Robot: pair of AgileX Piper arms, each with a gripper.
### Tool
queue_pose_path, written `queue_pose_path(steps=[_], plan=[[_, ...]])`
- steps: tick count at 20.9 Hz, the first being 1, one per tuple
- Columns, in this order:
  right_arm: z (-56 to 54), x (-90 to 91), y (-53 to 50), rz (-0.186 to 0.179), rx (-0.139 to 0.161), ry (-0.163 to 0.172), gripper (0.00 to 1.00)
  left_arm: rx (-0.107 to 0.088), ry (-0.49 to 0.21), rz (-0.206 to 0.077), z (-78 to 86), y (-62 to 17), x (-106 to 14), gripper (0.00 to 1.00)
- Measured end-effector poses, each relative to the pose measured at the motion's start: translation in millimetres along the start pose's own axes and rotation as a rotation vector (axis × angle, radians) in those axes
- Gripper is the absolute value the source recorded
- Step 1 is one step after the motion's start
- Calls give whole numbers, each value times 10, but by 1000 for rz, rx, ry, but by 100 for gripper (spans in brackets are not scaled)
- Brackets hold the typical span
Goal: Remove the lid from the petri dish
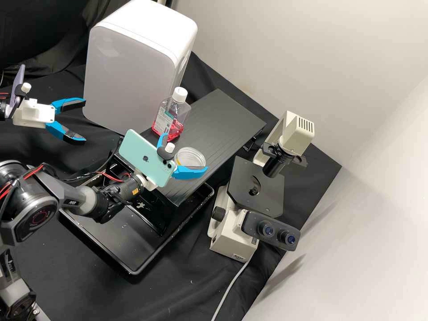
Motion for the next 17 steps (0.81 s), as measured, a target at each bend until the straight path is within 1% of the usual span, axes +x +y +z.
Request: queue_pose_path(steps=[5,8,13,17], plan=[[0,0,0,0,0,0,100,1,-10,-2,27,-5,6,100],[0,0,0,0,0,0,100,-1,-14,-9,35,-27,14,100],[-7,8,7,3,0,3,100,-1,-14,-9,35,-27,14,100],[-67,75,76,33,6,23,100,-1,-14,-9,35,-27,14,100]])
